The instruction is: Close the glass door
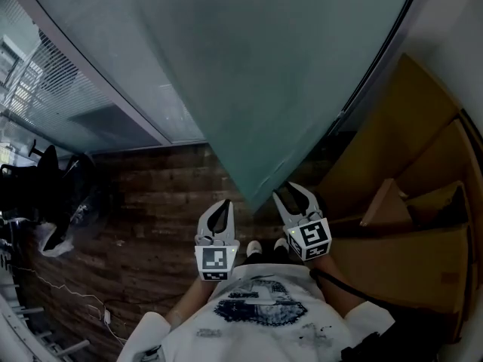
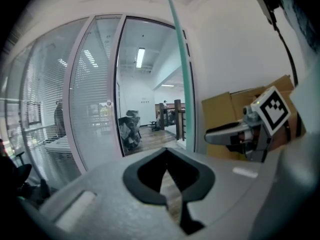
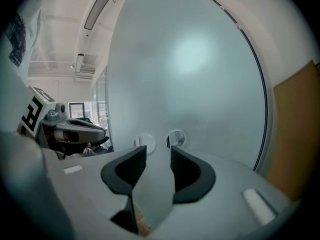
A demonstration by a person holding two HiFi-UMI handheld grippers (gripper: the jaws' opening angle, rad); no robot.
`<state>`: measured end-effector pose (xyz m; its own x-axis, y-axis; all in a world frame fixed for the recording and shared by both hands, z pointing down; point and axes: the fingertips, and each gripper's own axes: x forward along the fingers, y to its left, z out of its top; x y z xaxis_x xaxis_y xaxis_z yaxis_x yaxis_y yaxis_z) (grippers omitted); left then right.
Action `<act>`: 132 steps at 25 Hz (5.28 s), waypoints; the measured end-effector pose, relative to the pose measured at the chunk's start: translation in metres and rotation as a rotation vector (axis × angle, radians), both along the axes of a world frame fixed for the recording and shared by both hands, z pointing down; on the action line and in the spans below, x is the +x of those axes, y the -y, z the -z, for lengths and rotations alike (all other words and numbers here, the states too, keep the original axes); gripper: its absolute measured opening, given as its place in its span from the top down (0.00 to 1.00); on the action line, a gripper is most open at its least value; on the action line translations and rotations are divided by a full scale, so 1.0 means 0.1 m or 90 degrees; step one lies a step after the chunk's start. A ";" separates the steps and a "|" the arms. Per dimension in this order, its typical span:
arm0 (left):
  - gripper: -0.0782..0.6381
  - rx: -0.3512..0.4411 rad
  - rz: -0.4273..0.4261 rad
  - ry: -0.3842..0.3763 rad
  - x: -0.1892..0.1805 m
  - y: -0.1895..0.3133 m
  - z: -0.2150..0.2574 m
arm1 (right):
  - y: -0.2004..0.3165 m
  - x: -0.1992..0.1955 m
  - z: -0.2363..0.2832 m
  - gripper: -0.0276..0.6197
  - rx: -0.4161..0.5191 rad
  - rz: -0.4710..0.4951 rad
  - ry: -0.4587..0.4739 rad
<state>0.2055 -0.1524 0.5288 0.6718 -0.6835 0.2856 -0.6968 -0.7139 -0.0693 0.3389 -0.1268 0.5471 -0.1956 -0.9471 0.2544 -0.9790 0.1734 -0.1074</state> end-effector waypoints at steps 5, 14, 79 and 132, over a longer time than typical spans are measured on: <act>0.89 0.001 0.020 0.009 -0.04 0.02 0.03 | 0.21 -0.02 0.09 0.63 0.044 0.031 -0.026; 0.89 -0.016 0.037 0.017 -0.11 0.06 -0.06 | 0.63 -0.17 -0.04 0.74 0.003 0.075 -0.069; 0.89 0.025 0.309 0.005 -1.00 2.54 0.10 | 3.77 -0.54 -0.01 0.74 0.025 -0.023 -0.099; 0.89 0.008 0.148 -0.027 -1.33 4.65 -0.27 | 5.59 0.25 -0.45 0.75 -0.004 -0.199 -0.100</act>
<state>0.0721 -0.6169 0.5556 0.5076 -0.8241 0.2515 -0.8445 -0.5337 -0.0441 0.3637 -0.6861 0.5920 0.1450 -0.9536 0.2639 -0.9894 -0.1369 0.0491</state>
